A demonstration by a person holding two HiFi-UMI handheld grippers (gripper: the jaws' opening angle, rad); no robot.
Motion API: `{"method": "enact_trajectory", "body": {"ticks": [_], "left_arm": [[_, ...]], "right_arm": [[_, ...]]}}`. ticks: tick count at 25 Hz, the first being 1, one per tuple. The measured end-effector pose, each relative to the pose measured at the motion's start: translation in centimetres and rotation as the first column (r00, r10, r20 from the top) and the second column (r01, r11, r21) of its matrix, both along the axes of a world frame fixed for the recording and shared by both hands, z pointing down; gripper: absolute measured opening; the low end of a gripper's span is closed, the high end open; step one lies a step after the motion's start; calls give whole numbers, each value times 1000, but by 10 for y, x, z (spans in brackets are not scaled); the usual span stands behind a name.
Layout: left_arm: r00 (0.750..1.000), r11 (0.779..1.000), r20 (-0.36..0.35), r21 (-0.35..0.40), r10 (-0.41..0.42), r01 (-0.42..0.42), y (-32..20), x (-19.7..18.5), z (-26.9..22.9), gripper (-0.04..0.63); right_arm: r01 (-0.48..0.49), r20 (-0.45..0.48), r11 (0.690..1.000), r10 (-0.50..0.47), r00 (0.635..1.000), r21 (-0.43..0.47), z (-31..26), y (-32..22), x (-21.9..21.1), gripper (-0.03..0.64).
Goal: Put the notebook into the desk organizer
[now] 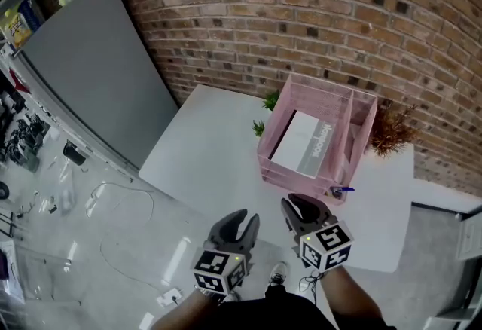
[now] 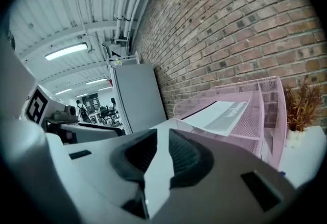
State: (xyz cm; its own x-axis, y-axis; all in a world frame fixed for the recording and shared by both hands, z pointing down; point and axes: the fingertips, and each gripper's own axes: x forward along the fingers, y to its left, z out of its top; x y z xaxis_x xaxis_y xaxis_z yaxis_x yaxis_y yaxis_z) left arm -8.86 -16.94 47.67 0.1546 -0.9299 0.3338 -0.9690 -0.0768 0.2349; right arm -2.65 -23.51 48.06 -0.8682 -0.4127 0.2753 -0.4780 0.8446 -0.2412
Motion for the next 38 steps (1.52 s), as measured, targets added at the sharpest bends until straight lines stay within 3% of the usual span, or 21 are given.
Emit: {"method": "enact_trajectory", "body": {"ticks": [2,8,18,30,38], "left_arm": [[1000,1000,-1,15,11,-11,9,-3,-6,82],[999,996,-5,77,40,-39,49,-22,-25,8],[985,974,-1,146,173,-171,134,-38,-39,6],[930,923,-39,142,367,-358,217,-6,-31,6],[926,919,-54,160,374,-361,231,20,-41,6]], "right_arm": [[-13,3,1000,13,1000,11,-2,11,-2,6],[-39,4,999,38,999,21,-14,58,-17,5],[-154,13,985,153,988,76,-34,158,-22,4],[-298,-40,947,305,952,121,-37,263,8,3],[-306,-41,940,315,948,154,-54,286,39,3]]}}
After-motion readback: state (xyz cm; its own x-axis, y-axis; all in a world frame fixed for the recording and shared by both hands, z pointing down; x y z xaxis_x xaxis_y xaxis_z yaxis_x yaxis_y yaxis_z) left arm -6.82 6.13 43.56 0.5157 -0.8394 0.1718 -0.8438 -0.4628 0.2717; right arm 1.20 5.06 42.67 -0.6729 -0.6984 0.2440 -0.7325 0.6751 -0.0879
